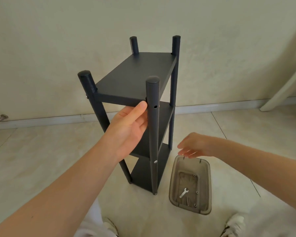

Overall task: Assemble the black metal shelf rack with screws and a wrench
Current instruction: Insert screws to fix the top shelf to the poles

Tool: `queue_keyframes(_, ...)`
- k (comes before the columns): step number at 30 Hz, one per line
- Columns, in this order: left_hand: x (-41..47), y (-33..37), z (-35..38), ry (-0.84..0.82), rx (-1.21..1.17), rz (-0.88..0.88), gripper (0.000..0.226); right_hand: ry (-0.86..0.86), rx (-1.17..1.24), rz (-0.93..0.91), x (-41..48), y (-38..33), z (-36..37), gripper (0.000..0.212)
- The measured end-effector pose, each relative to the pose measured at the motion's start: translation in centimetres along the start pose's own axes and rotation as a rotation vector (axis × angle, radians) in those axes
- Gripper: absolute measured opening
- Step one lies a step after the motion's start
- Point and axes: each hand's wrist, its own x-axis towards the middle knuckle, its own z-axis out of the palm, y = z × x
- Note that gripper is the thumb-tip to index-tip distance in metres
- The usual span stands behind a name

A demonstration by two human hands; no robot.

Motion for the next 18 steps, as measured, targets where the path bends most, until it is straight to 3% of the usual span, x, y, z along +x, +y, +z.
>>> queue_keyframes(4, -0.2, -0.1, 0.1, -0.008, -0.014, -0.001, 0.034, -0.014, -0.206, 0.102, 5.0, 5.8, 4.9, 0.023)
queue_keyframes(12, -0.3, -0.2, 0.4, -0.049, -0.013, 0.013, 0.017, 0.032, -0.072, 0.298, 8.1, 13.4, 12.4, 0.057)
queue_keyframes(18, -0.3, -0.3, 0.6, -0.076, 0.001, 0.008, 0.015, -0.068, -0.088, 0.303, 9.0, 16.0, 13.3, 0.047)
